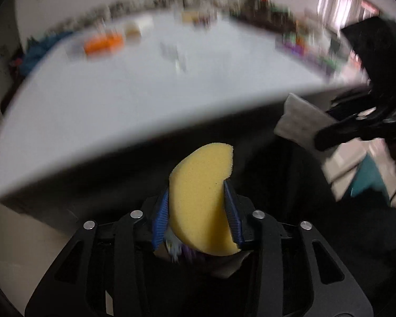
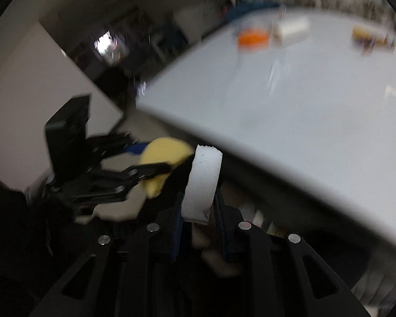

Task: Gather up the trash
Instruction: 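Grasp the gold robot figure with the right tool while the left tool grasps the white paper roll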

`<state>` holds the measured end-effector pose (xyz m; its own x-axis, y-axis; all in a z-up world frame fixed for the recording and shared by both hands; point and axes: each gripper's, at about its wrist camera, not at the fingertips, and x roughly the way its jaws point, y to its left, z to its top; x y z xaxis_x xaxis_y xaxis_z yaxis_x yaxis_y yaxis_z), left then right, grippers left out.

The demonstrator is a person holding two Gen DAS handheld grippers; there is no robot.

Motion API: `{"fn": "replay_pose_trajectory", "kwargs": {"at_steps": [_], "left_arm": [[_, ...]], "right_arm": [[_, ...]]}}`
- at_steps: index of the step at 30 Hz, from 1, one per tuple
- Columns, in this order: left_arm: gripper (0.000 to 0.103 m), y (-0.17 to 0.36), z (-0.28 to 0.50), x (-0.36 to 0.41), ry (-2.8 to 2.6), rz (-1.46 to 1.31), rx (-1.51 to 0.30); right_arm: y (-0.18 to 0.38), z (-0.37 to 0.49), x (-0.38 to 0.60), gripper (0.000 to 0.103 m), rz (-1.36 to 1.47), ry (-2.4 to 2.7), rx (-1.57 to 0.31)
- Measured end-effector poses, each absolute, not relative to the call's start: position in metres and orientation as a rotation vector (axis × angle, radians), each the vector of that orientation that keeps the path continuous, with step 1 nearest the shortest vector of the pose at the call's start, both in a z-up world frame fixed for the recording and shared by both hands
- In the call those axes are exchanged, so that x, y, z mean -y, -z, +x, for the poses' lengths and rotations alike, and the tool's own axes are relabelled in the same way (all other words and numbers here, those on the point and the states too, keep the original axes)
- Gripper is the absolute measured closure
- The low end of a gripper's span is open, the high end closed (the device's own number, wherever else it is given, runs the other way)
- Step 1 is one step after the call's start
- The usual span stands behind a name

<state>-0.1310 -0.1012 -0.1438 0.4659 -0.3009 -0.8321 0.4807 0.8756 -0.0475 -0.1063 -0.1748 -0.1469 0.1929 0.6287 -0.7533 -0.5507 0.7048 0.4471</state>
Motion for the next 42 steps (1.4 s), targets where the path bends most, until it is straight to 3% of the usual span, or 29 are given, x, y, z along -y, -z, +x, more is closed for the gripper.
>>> {"fn": "replay_pose_trajectory", "kwargs": {"at_steps": [2,3,6,12,14,17,24,28,30,32,33,34,42], "left_arm": [[0.037,0.18,-0.124,0.102,0.48,0.25,-1.053],[0.033,0.204,-0.119,0.104,0.486,0.272,-1.087],[0.032,0.235,-0.109,0.104,0.444,0.301,-1.167],[0.031,0.168,-0.116,0.081,0.549,0.149,-1.014],[0.023,0.129,-0.112,0.072,0.587,0.08,-0.913],[0.02,0.084,-0.108,0.066,0.6,0.032,-0.779],[0.015,0.025,-0.058,0.056,0.51,-0.005,-0.58],[0.015,0.018,-0.017,0.066,0.445,0.038,-0.569],[0.015,0.014,0.017,0.076,0.431,0.076,-0.566],[0.015,0.016,0.055,0.084,0.426,0.103,-0.58],[0.015,0.017,0.075,0.092,0.434,0.115,-0.596],[0.015,0.018,0.09,0.098,0.446,0.121,-0.611],[0.017,0.06,0.226,0.157,0.337,0.156,-0.835]], "right_arm": [[0.183,-0.101,0.164,0.05,0.013,-0.783,-1.179],[0.202,-0.096,0.16,0.041,-0.03,-0.744,-1.211],[0.22,-0.09,0.16,0.053,-0.052,-0.707,-1.276],[0.096,-0.074,0.209,0.047,0.15,-0.763,-1.004],[0.06,-0.035,0.234,0.042,0.195,-0.65,-0.916],[0.037,0.055,0.277,0.04,0.323,-0.42,-0.857],[0.067,0.258,0.354,0.039,0.654,0.018,-0.927],[0.088,0.305,0.332,0.038,0.587,0.105,-1.061],[0.086,0.316,0.311,0.038,0.424,0.14,-1.081],[0.091,0.323,0.296,0.046,0.216,0.16,-1.089],[0.093,0.322,0.287,0.057,0.111,0.153,-1.078],[0.094,0.317,0.282,0.061,0.072,0.115,-1.064],[0.094,0.234,0.307,0.065,0.048,-0.097,-1.041]]}}
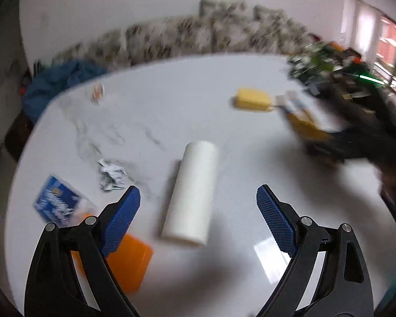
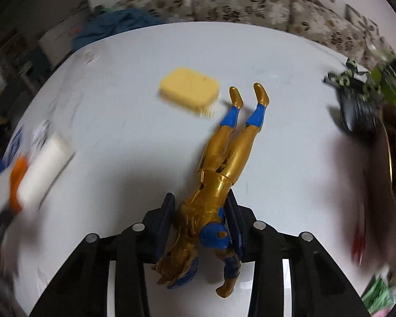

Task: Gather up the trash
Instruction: 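Grasp the gold robot figure with the right tool while the left tool grasps the white paper roll, then lift the gold figure and paper roll toward the cardboard box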

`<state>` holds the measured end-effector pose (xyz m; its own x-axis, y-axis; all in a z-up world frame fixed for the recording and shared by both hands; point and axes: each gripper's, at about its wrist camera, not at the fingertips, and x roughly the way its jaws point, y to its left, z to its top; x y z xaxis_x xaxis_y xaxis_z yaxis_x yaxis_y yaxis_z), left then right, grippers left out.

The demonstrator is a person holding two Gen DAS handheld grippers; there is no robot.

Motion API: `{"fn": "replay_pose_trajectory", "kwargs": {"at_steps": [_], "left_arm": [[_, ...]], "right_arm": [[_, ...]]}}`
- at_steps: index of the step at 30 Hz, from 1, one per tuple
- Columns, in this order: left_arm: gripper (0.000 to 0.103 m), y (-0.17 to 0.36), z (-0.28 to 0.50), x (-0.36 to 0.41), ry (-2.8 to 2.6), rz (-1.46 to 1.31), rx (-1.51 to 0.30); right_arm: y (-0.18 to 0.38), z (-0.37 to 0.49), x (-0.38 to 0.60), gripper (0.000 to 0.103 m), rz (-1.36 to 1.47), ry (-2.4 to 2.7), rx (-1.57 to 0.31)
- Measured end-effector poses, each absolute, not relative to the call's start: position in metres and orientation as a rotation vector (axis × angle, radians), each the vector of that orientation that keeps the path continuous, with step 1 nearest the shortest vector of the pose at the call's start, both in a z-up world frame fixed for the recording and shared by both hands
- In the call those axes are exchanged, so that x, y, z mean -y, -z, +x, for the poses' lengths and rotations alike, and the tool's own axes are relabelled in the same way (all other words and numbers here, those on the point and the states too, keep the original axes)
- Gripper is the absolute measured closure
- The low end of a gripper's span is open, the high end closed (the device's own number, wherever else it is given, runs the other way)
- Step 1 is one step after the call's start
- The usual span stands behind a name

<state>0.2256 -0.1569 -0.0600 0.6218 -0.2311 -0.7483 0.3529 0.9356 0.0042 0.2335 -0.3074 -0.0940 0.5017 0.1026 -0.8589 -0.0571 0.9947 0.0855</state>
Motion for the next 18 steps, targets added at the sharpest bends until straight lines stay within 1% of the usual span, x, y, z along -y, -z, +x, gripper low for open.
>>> {"fn": "replay_pose_trajectory", "kwargs": {"at_steps": [1,2,3,4,6,8,13,18], "left_arm": [[0.027,0.068,0.234,0.16,0.332,0.144,-0.876],[0.046,0.075,0.237,0.162,0.332,0.147,-0.908],[0.056,0.087,0.242,0.167,0.298,0.174,-0.957],[0.066,0.089,0.241,0.166,0.285,0.174,-0.925],[0.065,0.092,0.232,0.167,0.271,0.173,-0.912],[0.065,0.084,0.203,0.166,0.263,0.175,-0.856],[0.065,0.042,0.101,0.162,0.258,0.184,-0.711],[0.065,0.023,-0.011,0.139,0.248,0.156,-0.664]], "right_arm": [[0.096,0.221,0.311,0.065,0.045,-0.114,-1.04],[0.097,0.204,0.315,0.065,0.045,-0.129,-1.036],[0.097,0.192,0.317,0.065,0.055,-0.142,-1.033],[0.099,0.181,0.321,0.065,0.064,-0.16,-1.028],[0.099,0.153,0.323,0.065,0.099,-0.19,-1.001],[0.092,0.134,0.323,0.065,0.139,-0.227,-0.959],[0.063,0.076,0.294,0.065,0.239,-0.373,-0.843],[0.048,-0.009,0.253,0.065,0.246,-0.577,-0.764]]}}
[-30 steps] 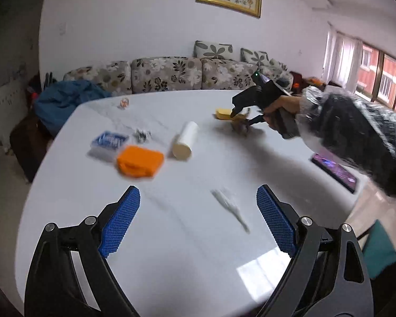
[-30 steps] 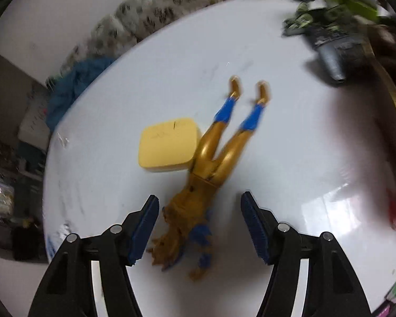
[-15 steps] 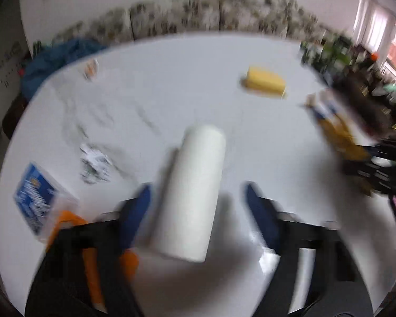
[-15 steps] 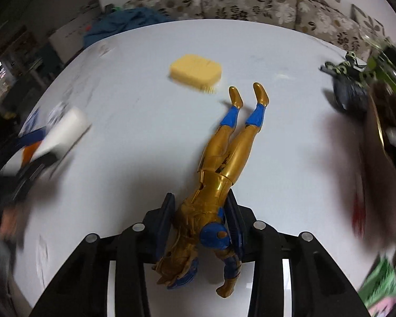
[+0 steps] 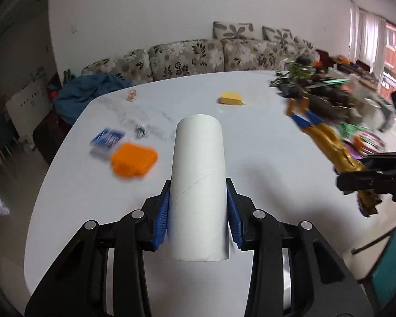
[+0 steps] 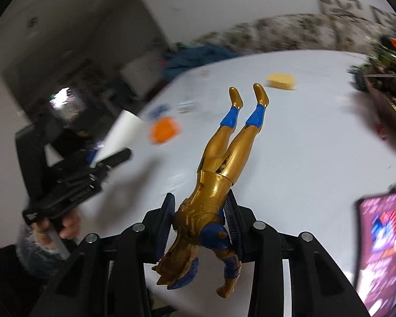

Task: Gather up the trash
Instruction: 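Lift the gold figure and paper roll toward the cardboard box, then grasp the yellow sponge with the right tool while the left tool grasps the orange case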

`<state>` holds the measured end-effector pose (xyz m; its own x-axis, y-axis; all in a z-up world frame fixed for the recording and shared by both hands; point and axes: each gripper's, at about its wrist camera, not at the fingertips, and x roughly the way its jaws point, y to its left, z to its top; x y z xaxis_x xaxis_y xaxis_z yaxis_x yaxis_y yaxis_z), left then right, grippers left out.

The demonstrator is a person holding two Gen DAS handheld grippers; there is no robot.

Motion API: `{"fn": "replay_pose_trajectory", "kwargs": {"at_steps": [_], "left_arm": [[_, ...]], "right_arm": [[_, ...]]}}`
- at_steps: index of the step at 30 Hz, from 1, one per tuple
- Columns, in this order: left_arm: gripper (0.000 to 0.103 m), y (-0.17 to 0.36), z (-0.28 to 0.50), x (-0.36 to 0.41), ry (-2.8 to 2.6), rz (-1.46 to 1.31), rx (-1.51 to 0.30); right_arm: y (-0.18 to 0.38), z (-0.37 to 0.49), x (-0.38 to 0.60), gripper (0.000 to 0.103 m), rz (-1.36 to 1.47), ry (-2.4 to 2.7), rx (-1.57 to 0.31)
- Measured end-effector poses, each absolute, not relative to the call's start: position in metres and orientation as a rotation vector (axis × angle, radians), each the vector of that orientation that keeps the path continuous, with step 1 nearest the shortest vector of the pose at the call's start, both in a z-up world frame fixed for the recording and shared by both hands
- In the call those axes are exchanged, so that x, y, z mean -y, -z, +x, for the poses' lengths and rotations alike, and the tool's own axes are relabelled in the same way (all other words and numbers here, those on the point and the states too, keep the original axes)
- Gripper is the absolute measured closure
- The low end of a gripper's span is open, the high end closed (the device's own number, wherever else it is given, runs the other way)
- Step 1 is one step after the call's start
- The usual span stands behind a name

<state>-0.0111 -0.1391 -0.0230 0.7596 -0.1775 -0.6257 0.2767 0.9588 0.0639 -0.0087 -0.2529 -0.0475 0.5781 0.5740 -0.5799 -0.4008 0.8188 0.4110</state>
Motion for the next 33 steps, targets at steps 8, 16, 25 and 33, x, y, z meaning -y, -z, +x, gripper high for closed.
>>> {"fn": "replay_pose_trajectory", "kwargs": {"at_steps": [8,16,25,33], "left_arm": [[0.065,0.077,-0.136,0.112,0.293,0.158,-0.798],[0.014,0.174,-0.142,0.114,0.353,0.288,-0.957],[0.014,0.102,-0.124,0.091,0.38,0.223,-0.802],[0.011,0.036,0.046,0.082,0.083,0.045,-0.724]], "right_arm": [[0.094,-0.119,0.193,0.065,0.165,-0.825,-0.882],[0.165,-0.131,0.164,0.037,-0.064,-0.81,-1.036],[0.073,-0.114,0.187,0.036,-0.062,-0.749,-0.797],[0.007,0.111,0.219,0.025,-0.265,-0.467,-0.636]]}}
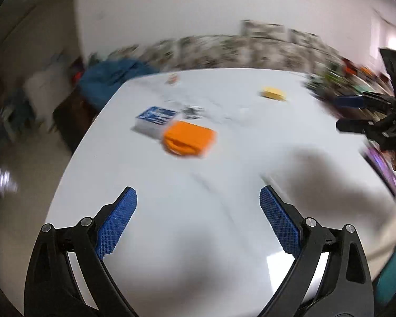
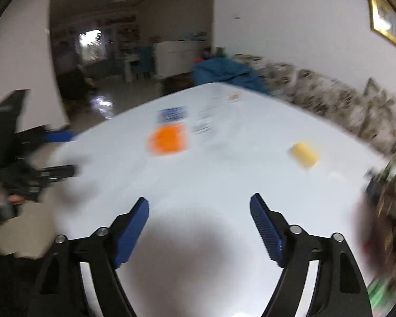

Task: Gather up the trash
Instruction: 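Grasp the yellow sponge with the right tool while the left tool grasps the orange case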

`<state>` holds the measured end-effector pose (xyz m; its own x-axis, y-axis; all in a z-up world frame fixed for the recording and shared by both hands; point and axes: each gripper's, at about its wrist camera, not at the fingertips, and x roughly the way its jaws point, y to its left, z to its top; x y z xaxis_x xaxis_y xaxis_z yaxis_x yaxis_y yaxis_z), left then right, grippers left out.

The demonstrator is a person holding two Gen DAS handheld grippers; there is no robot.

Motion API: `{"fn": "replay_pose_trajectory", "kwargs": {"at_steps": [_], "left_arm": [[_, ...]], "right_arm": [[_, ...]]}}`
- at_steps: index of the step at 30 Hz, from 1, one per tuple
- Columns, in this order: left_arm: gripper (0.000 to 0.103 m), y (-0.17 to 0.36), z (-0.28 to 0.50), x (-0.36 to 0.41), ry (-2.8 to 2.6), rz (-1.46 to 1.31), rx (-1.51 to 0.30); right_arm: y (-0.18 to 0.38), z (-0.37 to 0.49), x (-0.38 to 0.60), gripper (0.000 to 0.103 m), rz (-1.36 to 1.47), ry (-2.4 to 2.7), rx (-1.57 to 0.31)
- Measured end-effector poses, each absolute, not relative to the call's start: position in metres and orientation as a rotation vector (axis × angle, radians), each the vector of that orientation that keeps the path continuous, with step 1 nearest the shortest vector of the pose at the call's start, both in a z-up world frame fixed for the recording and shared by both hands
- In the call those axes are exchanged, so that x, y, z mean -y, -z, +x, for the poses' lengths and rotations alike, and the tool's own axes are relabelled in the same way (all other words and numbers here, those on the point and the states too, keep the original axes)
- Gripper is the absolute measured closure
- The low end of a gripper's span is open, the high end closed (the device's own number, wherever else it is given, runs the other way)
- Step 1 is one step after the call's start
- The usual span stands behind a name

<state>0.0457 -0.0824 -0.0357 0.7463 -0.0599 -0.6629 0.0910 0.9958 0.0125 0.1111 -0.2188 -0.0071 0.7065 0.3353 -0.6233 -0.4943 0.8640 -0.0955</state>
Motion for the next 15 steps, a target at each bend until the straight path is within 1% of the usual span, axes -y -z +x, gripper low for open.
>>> {"fn": "replay_pose_trajectory", "kwargs": {"at_steps": [4,8,10,11,12,13,15], "left_arm": [[0.011,0.048,0.095,0.074,0.029,-0.117,-0.788],[0.011,0.055,0.104,0.075,-0.034,-0.114,-0.796],[0.011,0.058,0.113,0.081,-0.074,-0.084,-0.805],[0.011,0.061,0.12,0.086,-0.096,-0.081,-0.816],[0.011,0.061,0.122,0.088,-0.108,-0.086,-0.824],[0.011,0.066,0.127,0.09,-0.126,-0.095,-0.839],[0.011,0.073,0.14,0.092,-0.155,-0.134,-0.885]], "right_arm": [[0.022,0.242,0.249,0.025,-0.278,-0.373,-0.742],[0.055,0.319,0.27,0.025,-0.326,-0.352,-0.862],[0.07,0.348,0.283,0.027,-0.283,-0.349,-0.909],[0.077,0.36,0.287,0.031,-0.241,-0.354,-0.941],[0.084,0.366,0.29,0.044,-0.199,-0.364,-0.977],[0.083,0.366,0.293,0.047,-0.18,-0.363,-0.977],[0.081,0.364,0.29,0.048,-0.19,-0.365,-0.986]]}}
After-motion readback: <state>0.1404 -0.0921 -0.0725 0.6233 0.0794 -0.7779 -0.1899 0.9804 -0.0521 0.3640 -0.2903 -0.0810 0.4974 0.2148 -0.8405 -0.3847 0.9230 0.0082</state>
